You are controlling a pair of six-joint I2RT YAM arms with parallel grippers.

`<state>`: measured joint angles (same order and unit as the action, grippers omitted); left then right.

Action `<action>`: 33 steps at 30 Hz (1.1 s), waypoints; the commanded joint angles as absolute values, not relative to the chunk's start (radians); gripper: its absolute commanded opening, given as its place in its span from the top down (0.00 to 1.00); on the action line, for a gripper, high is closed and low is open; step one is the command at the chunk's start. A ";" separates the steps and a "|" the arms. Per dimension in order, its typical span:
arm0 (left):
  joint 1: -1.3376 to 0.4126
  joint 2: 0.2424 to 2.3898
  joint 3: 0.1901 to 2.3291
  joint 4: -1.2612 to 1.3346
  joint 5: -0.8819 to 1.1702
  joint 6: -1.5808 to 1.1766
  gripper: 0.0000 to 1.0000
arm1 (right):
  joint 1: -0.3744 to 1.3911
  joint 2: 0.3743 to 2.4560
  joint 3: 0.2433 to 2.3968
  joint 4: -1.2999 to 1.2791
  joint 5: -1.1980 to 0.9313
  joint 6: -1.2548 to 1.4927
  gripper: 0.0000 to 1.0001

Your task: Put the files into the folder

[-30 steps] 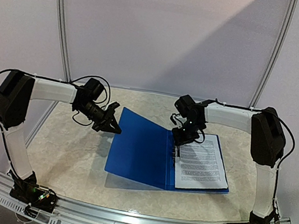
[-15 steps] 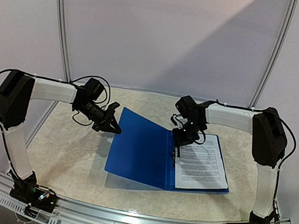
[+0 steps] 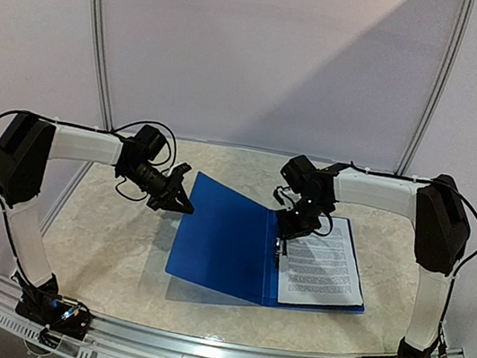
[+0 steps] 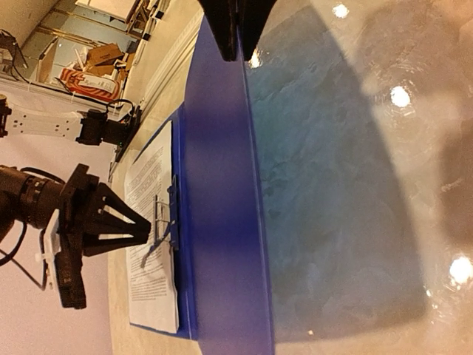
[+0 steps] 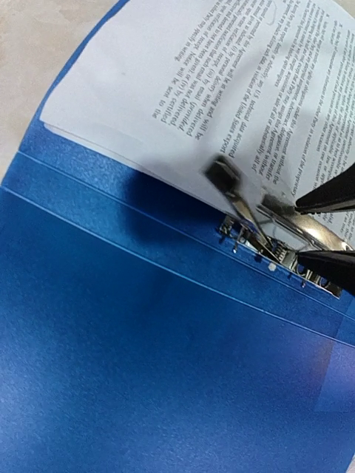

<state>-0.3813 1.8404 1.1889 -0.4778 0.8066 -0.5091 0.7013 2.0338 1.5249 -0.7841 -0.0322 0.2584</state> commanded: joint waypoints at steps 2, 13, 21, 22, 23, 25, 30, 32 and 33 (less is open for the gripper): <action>-0.375 1.849 1.211 -0.462 0.790 -0.512 1.00 | 0.737 1.980 1.481 -0.799 -0.057 0.283 0.81; -0.374 1.853 1.212 -0.461 0.794 -0.512 1.00 | 0.753 1.874 1.421 -0.809 -0.028 0.307 0.80; -0.376 1.852 1.215 -0.456 0.796 -0.514 1.00 | 0.695 1.975 1.588 -0.791 -0.049 0.219 0.54; -0.374 1.852 1.215 -0.456 0.797 -0.516 1.00 | 0.683 1.989 1.602 -0.777 -0.064 0.213 0.51; -0.376 1.853 1.215 -0.456 0.799 -0.516 1.00 | 0.672 2.007 1.614 -0.761 -0.081 0.210 0.49; -0.377 1.853 1.215 -0.455 0.799 -0.516 1.00 | 0.656 2.041 1.638 -0.735 -0.106 0.200 0.43; -0.376 1.856 1.216 -0.458 0.800 -0.515 1.00 | 0.632 2.139 1.714 -0.744 -0.177 0.179 0.33; -0.376 1.857 1.216 -0.459 0.799 -0.515 1.00 | 0.626 2.170 1.729 -0.737 -0.204 0.177 0.32; -0.377 1.857 1.216 -0.459 0.800 -0.515 1.00 | 0.624 2.179 1.737 -0.736 -0.210 0.178 0.32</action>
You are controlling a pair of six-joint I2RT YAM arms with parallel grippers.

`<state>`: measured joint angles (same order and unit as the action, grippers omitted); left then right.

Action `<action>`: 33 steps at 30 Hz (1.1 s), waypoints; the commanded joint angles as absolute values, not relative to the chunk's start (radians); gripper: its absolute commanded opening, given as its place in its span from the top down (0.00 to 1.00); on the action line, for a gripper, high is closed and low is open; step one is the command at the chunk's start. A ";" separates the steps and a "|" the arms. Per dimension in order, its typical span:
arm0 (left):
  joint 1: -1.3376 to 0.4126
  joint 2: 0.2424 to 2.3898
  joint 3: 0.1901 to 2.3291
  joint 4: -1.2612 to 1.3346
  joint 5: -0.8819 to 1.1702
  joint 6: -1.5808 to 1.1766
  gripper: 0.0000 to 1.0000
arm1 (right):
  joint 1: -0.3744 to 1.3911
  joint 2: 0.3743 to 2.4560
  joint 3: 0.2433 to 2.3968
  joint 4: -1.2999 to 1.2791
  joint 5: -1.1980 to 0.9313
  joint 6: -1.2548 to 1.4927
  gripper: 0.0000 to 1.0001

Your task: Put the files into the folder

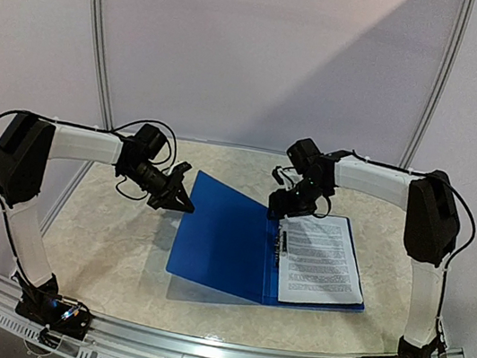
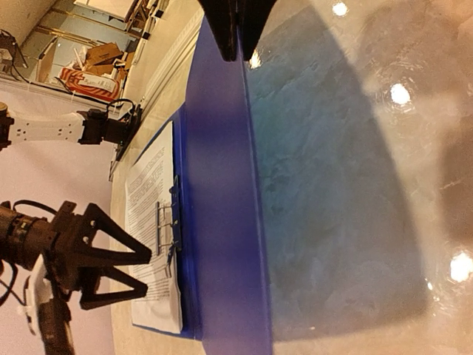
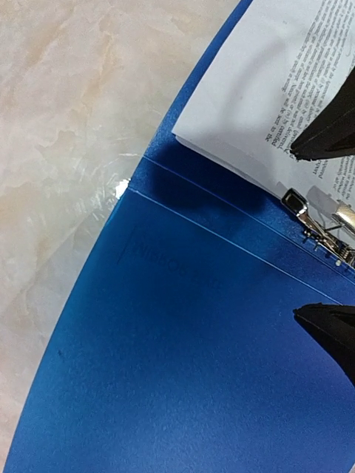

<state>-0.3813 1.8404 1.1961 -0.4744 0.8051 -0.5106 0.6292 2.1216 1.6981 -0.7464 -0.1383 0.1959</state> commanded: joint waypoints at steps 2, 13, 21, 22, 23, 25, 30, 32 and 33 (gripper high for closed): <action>-0.377 1.858 1.215 -0.462 0.799 -0.513 1.00 | 0.618 2.195 1.741 -0.726 -0.229 0.178 0.34; -0.376 1.858 1.216 -0.463 0.801 -0.512 1.00 | 0.595 2.240 1.723 -0.723 -0.306 0.205 0.43; -0.376 1.856 1.216 -0.462 0.801 -0.511 1.00 | 0.592 2.222 1.718 -0.729 -0.236 0.207 0.41; -0.376 1.856 1.216 -0.462 0.801 -0.511 1.00 | 0.593 2.218 1.721 -0.730 -0.224 0.204 0.41; -0.377 1.856 1.216 -0.462 0.802 -0.511 1.00 | 0.593 2.213 1.723 -0.727 -0.220 0.204 0.41; -0.376 1.856 1.216 -0.463 0.802 -0.511 1.00 | 0.591 2.208 1.726 -0.718 -0.246 0.206 0.42; -0.376 1.855 1.216 -0.462 0.803 -0.511 1.00 | 0.590 2.224 1.716 -0.718 -0.284 0.213 0.48; -0.376 1.855 1.217 -0.463 0.804 -0.511 1.00 | 0.591 2.226 1.705 -0.709 -0.302 0.216 0.50; -0.376 1.855 1.217 -0.462 0.803 -0.511 1.00 | 0.590 2.226 1.703 -0.708 -0.309 0.217 0.51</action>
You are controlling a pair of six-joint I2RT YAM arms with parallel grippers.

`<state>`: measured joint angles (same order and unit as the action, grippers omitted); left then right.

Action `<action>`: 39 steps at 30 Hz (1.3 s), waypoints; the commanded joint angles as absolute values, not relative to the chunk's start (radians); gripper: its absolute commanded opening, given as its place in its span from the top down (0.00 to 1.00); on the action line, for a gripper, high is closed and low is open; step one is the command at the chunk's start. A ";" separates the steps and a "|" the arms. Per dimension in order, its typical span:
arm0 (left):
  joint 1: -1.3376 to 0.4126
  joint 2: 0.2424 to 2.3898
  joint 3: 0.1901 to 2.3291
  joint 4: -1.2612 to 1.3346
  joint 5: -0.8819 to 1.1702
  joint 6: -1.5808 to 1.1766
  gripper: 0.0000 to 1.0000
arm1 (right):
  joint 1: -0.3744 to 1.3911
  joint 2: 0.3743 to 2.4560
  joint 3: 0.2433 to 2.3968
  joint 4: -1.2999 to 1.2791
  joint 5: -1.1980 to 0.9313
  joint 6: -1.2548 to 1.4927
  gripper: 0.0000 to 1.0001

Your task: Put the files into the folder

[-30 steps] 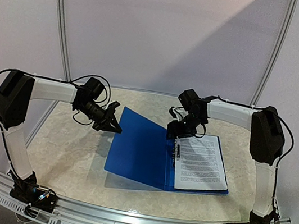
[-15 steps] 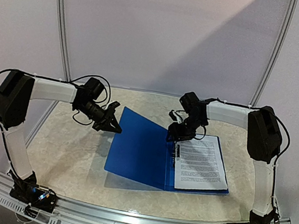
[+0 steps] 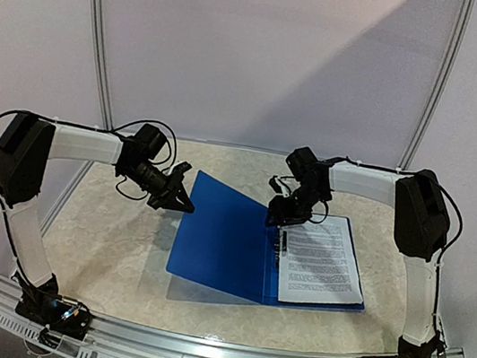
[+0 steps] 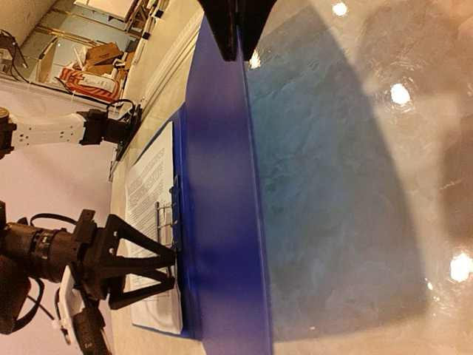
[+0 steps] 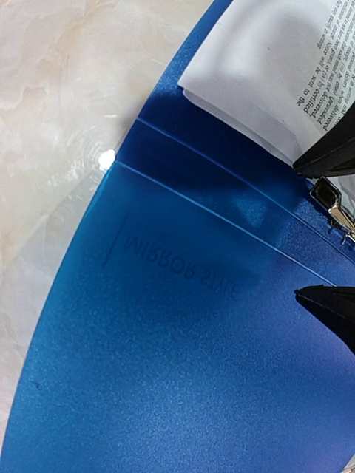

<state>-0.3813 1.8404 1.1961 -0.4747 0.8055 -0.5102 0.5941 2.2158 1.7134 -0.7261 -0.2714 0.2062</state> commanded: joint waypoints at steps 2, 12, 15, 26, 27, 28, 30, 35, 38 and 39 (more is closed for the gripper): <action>-0.377 1.856 1.218 -0.463 0.802 -0.511 1.00 | 0.590 2.224 1.705 -0.711 -0.320 0.219 0.53; -0.376 1.858 1.220 -0.463 0.801 -0.511 1.00 | 0.590 2.143 1.669 -0.709 -0.363 0.206 0.60; -0.376 1.857 1.219 -0.464 0.802 -0.512 1.00 | 0.591 2.106 1.627 -0.690 -0.384 0.211 0.61; -0.376 1.855 1.221 -0.467 0.797 -0.508 1.00 | 0.614 2.009 1.497 -0.640 -0.457 0.220 0.64; -0.376 1.853 1.221 -0.468 0.797 -0.508 1.00 | 0.625 2.006 1.489 -0.640 -0.456 0.220 0.64; -0.376 1.853 1.221 -0.467 0.796 -0.508 1.00 | 0.629 1.997 1.479 -0.639 -0.454 0.218 0.64; -0.376 1.853 1.222 -0.467 0.796 -0.507 1.00 | 0.644 1.979 1.460 -0.635 -0.453 0.220 0.64; -0.377 1.856 1.223 -0.469 0.795 -0.507 1.00 | 0.671 1.918 1.409 -0.650 -0.425 0.232 0.64; -0.376 1.854 1.225 -0.469 0.796 -0.507 1.00 | 0.678 1.882 1.369 -0.647 -0.412 0.247 0.64; -0.376 1.855 1.226 -0.469 0.795 -0.506 1.00 | 0.681 1.874 1.359 -0.645 -0.410 0.252 0.64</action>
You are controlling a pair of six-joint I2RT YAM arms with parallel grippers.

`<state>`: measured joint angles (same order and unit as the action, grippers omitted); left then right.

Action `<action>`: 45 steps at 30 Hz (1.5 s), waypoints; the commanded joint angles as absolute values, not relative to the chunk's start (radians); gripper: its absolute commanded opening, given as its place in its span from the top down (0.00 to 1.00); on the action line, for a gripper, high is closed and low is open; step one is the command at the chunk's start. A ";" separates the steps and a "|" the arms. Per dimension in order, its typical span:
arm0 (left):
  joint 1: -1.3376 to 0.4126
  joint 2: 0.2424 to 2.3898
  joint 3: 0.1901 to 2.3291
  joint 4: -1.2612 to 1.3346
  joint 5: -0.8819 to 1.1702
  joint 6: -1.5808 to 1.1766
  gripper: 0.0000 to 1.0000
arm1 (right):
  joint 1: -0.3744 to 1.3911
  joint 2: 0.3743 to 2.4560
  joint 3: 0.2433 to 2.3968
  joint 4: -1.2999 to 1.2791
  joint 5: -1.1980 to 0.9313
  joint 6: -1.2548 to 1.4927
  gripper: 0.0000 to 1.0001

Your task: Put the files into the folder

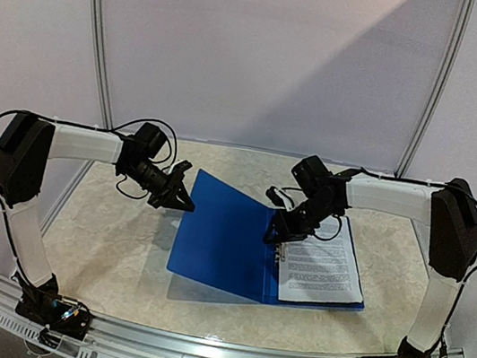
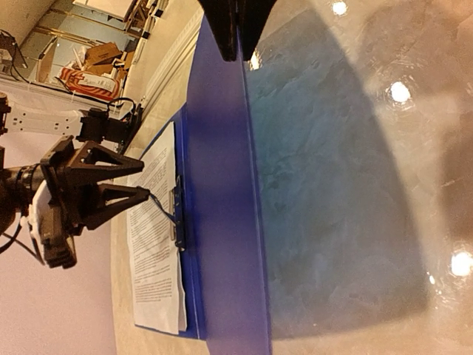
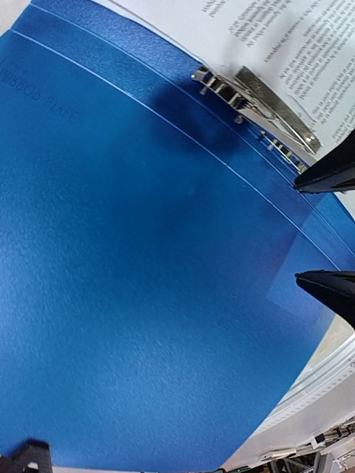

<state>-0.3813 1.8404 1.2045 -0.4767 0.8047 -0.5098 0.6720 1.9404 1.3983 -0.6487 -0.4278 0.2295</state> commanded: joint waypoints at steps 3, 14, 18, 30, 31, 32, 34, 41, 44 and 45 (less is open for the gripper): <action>-0.376 1.853 1.226 -0.471 0.798 -0.507 1.00 | 0.688 1.846 1.351 -0.650 -0.385 0.267 0.63; -0.377 1.847 1.224 -0.478 0.774 -0.488 1.00 | 0.689 1.730 1.451 -0.710 -0.092 0.314 0.55; -0.377 1.850 1.232 -0.488 0.772 -0.476 1.00 | 0.688 1.660 1.445 -0.696 0.063 0.290 0.53; -0.376 1.860 1.231 -0.487 0.781 -0.476 1.00 | 0.689 1.549 1.364 -0.596 0.168 0.167 0.01; -0.378 1.861 1.232 -0.488 0.781 -0.477 1.00 | 0.688 1.537 1.348 -0.564 0.184 0.180 0.01; -0.377 1.861 1.232 -0.488 0.782 -0.477 1.00 | 0.688 1.514 1.322 -0.525 0.195 0.201 0.01; -0.377 1.863 1.231 -0.488 0.785 -0.480 1.00 | 0.687 1.452 1.254 -0.429 0.206 0.213 0.01; -0.379 1.856 1.234 -0.489 0.787 -0.480 1.00 | 0.685 1.225 1.015 -0.132 0.107 0.273 0.09; -0.381 1.856 1.231 -0.490 0.784 -0.479 1.00 | 0.684 1.260 1.109 -0.328 0.136 0.350 0.20; -0.381 1.857 1.229 -0.487 0.783 -0.480 1.00 | 0.685 1.284 1.142 -0.392 0.129 0.375 0.21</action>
